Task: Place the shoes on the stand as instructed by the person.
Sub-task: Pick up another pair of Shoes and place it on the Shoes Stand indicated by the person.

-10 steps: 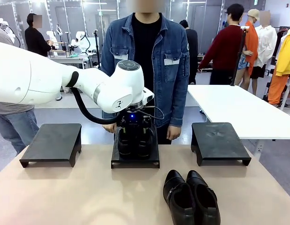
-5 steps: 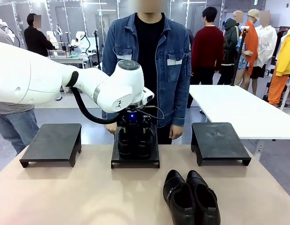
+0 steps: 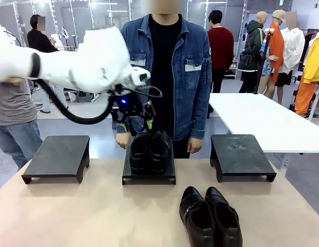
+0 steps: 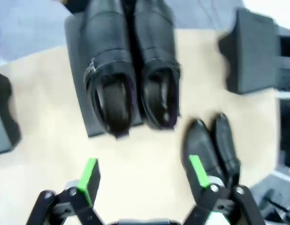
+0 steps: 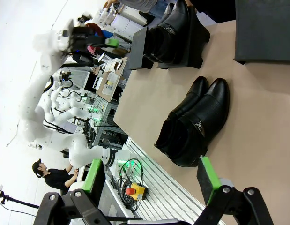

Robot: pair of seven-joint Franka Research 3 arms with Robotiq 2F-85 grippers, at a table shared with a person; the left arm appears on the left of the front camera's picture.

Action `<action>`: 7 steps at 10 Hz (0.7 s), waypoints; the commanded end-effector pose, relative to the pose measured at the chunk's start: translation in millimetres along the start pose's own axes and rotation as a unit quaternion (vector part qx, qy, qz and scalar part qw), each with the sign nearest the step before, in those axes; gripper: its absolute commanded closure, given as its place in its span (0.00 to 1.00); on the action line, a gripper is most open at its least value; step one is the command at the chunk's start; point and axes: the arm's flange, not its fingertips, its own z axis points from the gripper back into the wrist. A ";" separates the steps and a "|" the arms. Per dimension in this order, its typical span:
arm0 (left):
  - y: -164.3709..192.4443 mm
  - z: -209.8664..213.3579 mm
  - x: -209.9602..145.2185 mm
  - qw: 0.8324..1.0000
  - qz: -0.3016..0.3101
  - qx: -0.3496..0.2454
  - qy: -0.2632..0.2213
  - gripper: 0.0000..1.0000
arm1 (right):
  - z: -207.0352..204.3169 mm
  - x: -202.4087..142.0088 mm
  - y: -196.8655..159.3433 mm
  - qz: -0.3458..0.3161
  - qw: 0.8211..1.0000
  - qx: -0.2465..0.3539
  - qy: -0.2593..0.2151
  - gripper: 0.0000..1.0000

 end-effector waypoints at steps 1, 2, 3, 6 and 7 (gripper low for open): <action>73.9 38.5 -56.6 0.995 -0.002 -0.090 0.032 0.07 | 1.4 -0.3 1.2 0.006 1.000 0.003 -0.003 0.00; 105.3 56.9 -76.5 0.991 0.005 -0.132 0.019 0.07 | 1.4 -0.3 1.2 0.006 1.000 0.003 -0.003 0.00; 139.0 77.1 -101.2 0.982 0.014 -0.187 0.002 0.07 | 1.4 -0.3 1.2 0.006 1.000 0.003 -0.003 0.00; 220.9 102.3 -151.3 0.953 0.034 -0.299 -0.034 0.07 | 1.4 -0.3 1.2 0.006 1.000 0.003 -0.003 0.00; 251.9 103.2 -168.5 0.935 0.045 -0.350 -0.031 0.07 | 1.4 -0.3 1.2 0.006 1.000 0.003 -0.003 0.00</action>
